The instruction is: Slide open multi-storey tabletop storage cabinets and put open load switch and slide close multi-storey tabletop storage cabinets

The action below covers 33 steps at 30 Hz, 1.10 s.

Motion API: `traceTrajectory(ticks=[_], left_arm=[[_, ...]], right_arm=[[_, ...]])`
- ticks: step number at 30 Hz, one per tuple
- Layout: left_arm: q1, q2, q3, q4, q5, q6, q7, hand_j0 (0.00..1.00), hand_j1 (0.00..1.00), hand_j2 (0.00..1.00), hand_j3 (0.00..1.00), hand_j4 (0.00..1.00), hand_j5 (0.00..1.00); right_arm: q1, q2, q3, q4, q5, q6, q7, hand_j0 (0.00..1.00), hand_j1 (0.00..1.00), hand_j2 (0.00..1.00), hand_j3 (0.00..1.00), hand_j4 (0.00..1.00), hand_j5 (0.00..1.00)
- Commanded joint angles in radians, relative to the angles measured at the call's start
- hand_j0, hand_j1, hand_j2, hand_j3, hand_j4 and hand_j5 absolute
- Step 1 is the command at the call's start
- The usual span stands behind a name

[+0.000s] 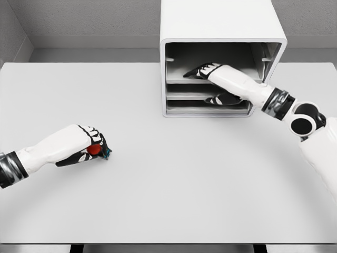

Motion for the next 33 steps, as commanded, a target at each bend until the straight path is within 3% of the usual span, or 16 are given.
traceTrajectory(ticks=[1, 22, 24, 33], left_arm=[[0.000, 0.000, 0.001, -0.010, 0.016, 0.003, 0.001, 0.40, 0.40, 0.40, 0.40, 0.40, 0.40], [-0.011, 0.000, 0.007, -0.016, 0.033, 0.003, 0.001, 0.41, 0.41, 0.41, 0.41, 0.41, 0.41], [-0.011, 0.002, 0.007, -0.016, 0.033, 0.003, 0.001, 0.41, 0.41, 0.41, 0.41, 0.41, 0.41], [-0.011, 0.000, 0.008, -0.016, 0.033, 0.003, 0.001, 0.41, 0.41, 0.41, 0.41, 0.41, 0.41]], right_arm=[[0.000, -0.014, -0.001, -0.026, -0.010, 0.002, -0.001, 0.87, 0.87, 0.87, 0.87, 0.87, 0.87], [0.057, -0.079, 0.002, -0.071, 0.001, 0.002, -0.003, 0.88, 0.88, 0.88, 0.88, 0.88, 0.88], [0.071, -0.097, 0.001, -0.118, -0.001, 0.002, -0.004, 0.88, 0.88, 0.88, 0.88, 0.88, 0.88], [0.095, -0.134, -0.005, -0.177, -0.010, 0.002, -0.006, 0.88, 0.88, 0.88, 0.88, 0.88, 0.88]])
